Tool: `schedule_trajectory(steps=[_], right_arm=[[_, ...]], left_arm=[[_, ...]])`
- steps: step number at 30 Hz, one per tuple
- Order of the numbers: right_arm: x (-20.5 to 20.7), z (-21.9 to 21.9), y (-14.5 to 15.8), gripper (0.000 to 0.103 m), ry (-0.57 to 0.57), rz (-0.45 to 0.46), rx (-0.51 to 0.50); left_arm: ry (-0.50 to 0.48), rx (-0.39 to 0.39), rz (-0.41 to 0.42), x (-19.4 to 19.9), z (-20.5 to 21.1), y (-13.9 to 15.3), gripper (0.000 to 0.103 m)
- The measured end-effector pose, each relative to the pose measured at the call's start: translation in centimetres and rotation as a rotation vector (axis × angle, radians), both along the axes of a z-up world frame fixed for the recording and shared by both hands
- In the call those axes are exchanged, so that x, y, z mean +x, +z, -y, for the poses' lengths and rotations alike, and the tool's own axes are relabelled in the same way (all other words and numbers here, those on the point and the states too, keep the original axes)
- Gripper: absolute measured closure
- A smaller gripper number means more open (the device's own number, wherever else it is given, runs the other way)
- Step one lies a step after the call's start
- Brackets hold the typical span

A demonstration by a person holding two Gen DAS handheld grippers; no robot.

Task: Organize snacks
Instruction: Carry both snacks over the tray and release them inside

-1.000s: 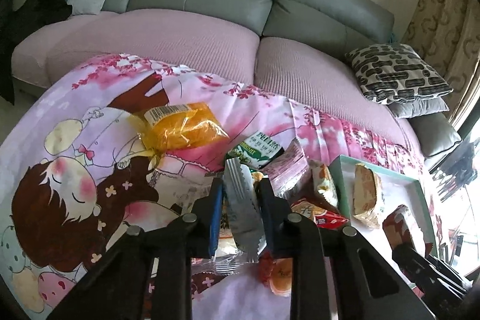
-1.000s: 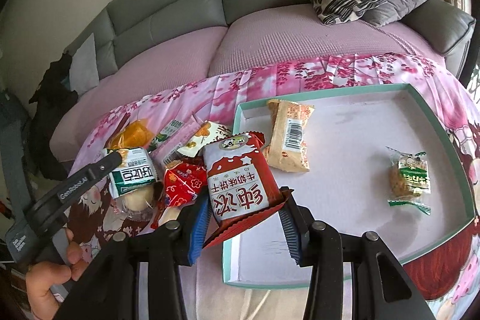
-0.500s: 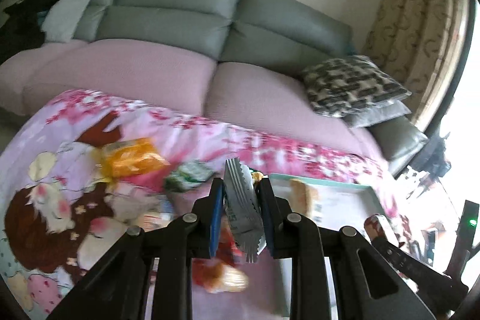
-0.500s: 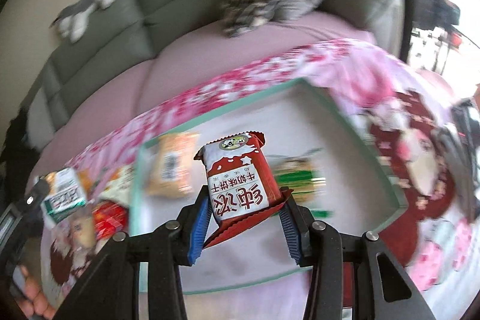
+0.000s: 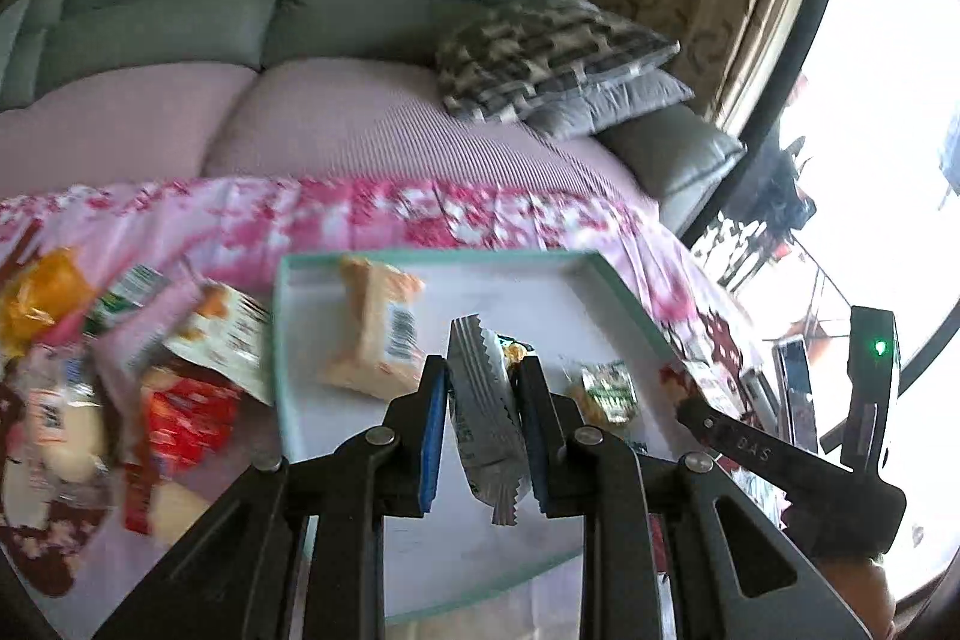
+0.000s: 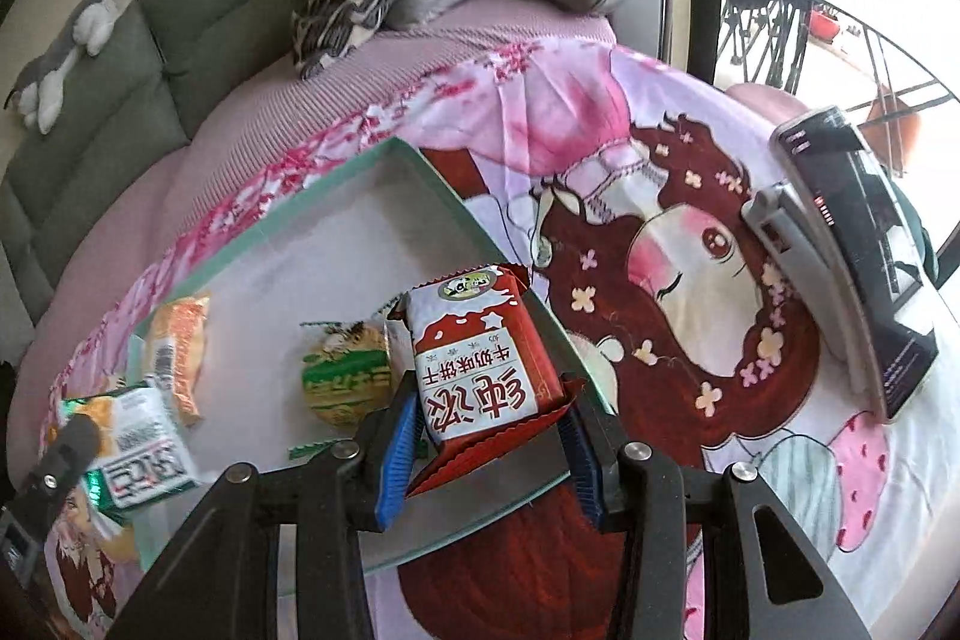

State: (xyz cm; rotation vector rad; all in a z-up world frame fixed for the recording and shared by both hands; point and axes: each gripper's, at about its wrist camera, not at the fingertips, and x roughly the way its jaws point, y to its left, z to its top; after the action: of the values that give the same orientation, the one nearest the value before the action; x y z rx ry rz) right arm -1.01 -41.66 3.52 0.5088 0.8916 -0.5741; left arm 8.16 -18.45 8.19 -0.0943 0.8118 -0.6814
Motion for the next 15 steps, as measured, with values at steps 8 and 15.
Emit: schedule_trajectory(steps=[8,15], right_arm=[[0.9,-0.8,-0.8,0.055,0.036,-0.01,0.014],[0.9,-1.1,0.6,0.055,0.04,-0.002,-0.015]], left_arm=[[-0.015,0.037,-0.094,0.8,1.4,-3.8,0.078],[0.025,0.081,-0.073,1.3,0.8,-3.3,0.066]])
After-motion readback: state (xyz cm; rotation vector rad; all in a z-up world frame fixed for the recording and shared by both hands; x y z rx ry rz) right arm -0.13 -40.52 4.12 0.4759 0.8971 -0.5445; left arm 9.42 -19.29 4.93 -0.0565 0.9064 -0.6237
